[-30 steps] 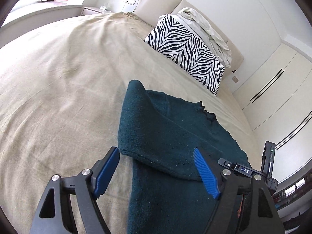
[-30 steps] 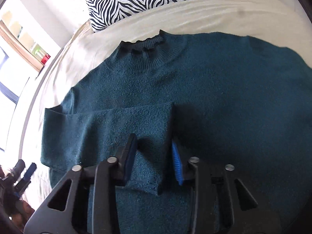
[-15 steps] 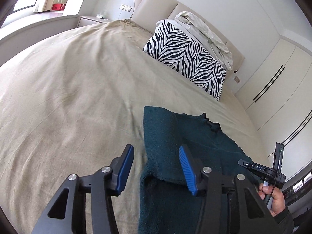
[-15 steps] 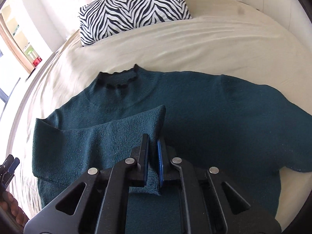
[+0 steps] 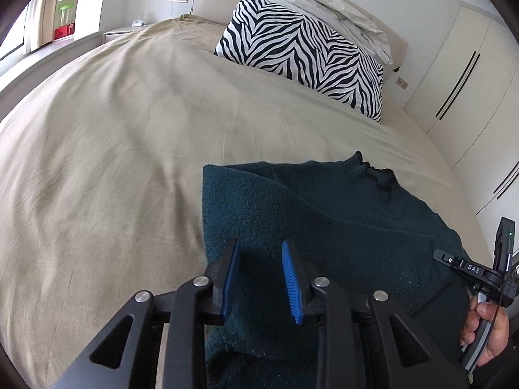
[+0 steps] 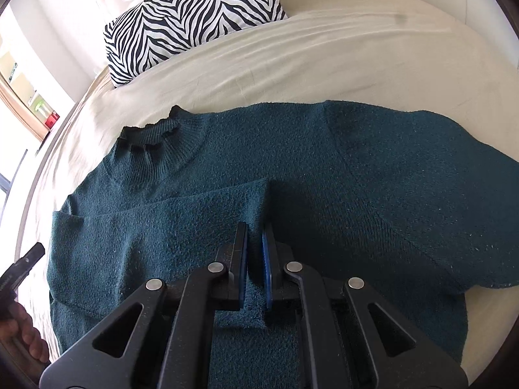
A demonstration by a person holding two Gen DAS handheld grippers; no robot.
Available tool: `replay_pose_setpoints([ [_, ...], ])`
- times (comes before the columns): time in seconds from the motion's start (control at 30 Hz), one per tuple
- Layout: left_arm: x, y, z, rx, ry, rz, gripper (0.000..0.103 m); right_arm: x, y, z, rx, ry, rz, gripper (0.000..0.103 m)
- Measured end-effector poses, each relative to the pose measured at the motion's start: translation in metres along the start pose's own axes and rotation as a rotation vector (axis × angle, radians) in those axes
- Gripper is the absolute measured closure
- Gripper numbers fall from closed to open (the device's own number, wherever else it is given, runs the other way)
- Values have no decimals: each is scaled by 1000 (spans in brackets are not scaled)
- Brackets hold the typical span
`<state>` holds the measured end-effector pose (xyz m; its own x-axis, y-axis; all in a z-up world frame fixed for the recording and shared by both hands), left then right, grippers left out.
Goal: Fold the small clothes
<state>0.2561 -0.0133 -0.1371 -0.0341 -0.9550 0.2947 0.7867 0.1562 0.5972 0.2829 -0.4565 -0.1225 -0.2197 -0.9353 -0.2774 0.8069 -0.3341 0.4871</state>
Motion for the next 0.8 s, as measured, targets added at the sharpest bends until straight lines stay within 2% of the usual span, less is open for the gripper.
replay_pose_setpoints([
  [0.07, -6, -8, -13, -31, 26, -12, 74, 2, 3, -1, 8, 1, -4, 96],
  [0.13, -7, -16, -18, -10, 29, -48, 76, 2, 3, -4, 4, -2, 1, 96],
  [0.27, -2, -18, -9, -8, 54, -84, 76, 3, 0, -10, 13, -12, 17, 96],
  [0.33, 2, -18, 5, 17, 66, -94, 76, 4, 1, -7, 15, -21, 1, 95],
  [0.37, 6, -20, 13, 38, 68, -111, 76, 5, 2, -2, 19, -44, -6, 91],
  [0.43, 12, -27, 17, 43, 89, -153, 76, 2, 6, 16, 69, -83, -8, 91],
  [0.47, 14, -32, 12, 20, 104, -174, 74, -2, 8, 26, 104, -69, -4, 89],
  [0.53, 16, -42, 0, 3, 145, -215, 73, -16, 8, 38, 143, 7, 5, 78],
  [0.6, 17, -43, -3, 8, 162, -229, 70, -33, 3, 30, 107, 50, 38, 36],
  [0.63, 17, -41, -2, 1, 165, -226, 70, -37, -3, 20, 77, 47, 45, 32],
  [0.7, 17, -39, 1, -13, 171, -220, 70, -35, -15, -9, -17, 35, 51, 31],
  [0.77, 17, -41, 11, -13, 162, -196, 69, -30, -19, 1, 41, 72, 69, 32],
  [0.8, 18, -42, 18, -2, 149, -182, 64, -22, -19, 13, 56, 103, 19, 32],
])
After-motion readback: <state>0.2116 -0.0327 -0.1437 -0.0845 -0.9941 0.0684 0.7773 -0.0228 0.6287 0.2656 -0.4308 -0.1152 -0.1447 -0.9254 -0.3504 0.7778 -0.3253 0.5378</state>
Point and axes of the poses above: each gripper's, at about its wrist camera, not at the fingertips, and z roughly against the way its jaws point, x to its right, y to its top, the point moved 3 cm from there along -z, roughly the way its jaws point, and after that the axes turned 1 degree about -z, right-handed, at the moved point
